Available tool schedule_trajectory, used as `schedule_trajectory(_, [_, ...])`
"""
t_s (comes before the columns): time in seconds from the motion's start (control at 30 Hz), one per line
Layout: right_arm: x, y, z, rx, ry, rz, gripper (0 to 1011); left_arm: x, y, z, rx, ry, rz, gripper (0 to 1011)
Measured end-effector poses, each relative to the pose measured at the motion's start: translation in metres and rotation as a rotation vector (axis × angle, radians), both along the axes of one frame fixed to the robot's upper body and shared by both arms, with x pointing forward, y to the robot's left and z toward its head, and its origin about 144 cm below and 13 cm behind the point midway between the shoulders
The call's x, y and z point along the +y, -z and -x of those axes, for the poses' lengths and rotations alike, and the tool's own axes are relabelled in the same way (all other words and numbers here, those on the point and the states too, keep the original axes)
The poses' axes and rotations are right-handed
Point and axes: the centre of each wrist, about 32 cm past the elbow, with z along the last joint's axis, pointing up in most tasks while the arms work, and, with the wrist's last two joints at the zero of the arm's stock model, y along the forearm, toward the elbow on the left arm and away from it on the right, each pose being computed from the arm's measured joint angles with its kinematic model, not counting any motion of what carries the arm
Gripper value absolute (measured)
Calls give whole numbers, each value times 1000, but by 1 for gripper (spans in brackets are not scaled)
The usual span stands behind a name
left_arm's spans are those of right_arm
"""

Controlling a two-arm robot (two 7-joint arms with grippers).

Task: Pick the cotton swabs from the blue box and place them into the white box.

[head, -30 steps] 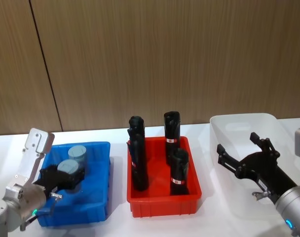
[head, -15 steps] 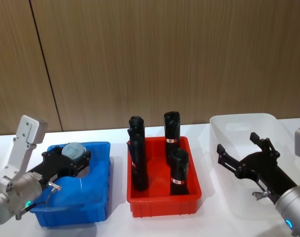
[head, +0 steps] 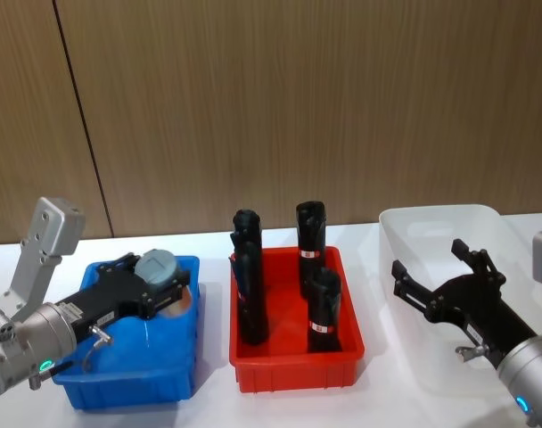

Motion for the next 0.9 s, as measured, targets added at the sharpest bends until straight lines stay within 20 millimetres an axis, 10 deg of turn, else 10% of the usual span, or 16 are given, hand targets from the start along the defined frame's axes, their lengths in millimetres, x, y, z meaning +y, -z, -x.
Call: schedule_trajectory(0.9, [0, 0, 0, 0, 0, 0, 1001, -15, -10, -16, -3, 445, 100, 663])
